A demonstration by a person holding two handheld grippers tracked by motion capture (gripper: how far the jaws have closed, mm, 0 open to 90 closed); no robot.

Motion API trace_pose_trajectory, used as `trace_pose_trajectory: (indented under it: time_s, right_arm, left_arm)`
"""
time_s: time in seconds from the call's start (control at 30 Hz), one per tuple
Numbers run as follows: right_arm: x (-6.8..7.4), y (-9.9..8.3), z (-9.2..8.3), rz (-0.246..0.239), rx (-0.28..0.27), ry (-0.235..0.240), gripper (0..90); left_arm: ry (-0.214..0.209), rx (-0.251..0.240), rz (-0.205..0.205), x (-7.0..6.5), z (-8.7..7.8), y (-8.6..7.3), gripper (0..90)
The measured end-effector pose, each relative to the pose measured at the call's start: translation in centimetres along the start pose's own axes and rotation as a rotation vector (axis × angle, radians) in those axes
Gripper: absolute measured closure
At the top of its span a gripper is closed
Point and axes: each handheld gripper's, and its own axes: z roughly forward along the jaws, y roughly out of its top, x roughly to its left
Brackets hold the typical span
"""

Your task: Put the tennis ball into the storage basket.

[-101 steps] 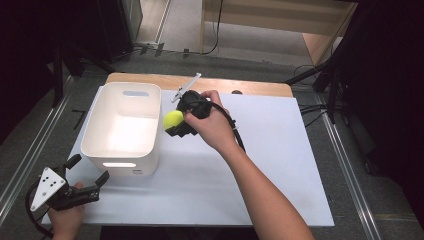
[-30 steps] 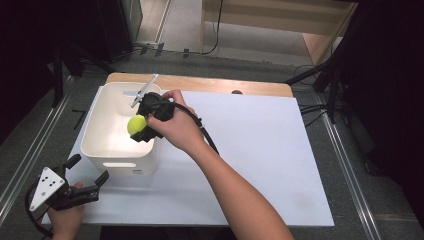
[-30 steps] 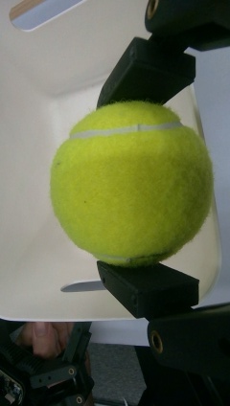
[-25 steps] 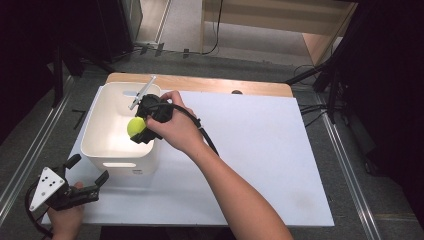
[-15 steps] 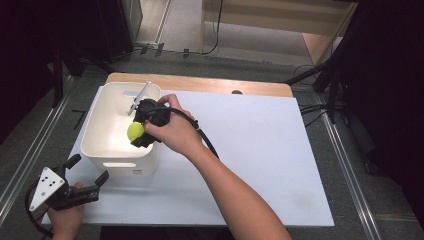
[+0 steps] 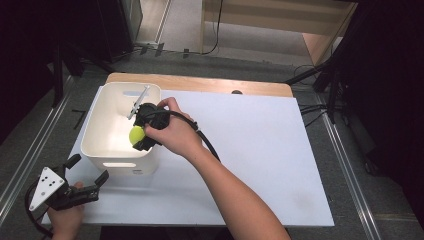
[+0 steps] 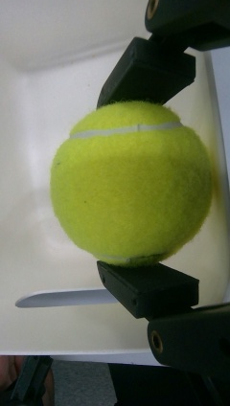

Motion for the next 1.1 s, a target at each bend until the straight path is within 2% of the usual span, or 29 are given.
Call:
trace_pose_trajectory:
  time_s: [0.63, 0.67, 0.8, 0.87, 1.1]
  right_arm:
    - [0.3, 0.0, 2.1, -0.029, 0.108, -0.009, 21.1]
    - [0.5, 0.0, 2.1, -0.033, 0.105, -0.029, 16.7]
    - [0.4, 0.1, 1.6, -0.034, 0.085, -0.034, 14.9]
    - [0.5, 0.0, 0.9, -0.019, 0.064, -0.039, 10.4]
    - [0.4, -0.4, -0.5, -0.005, 0.019, -0.058, 9.1]
  left_arm:
    - [0.002, 0.007, 0.000, 0.1, 0.0, 0.0, 0.0]
    - [0.001, 0.005, -0.001, 0.1, 0.0, 0.0, 0.0]
    - [0.001, 0.001, -0.001, 0.1, 0.0, 0.0, 0.0]
    - [0.001, 0.001, 0.000, 0.1, 0.0, 0.0, 0.0]
    - [0.001, 0.000, -0.001, 0.1, 0.0, 0.0, 0.0]
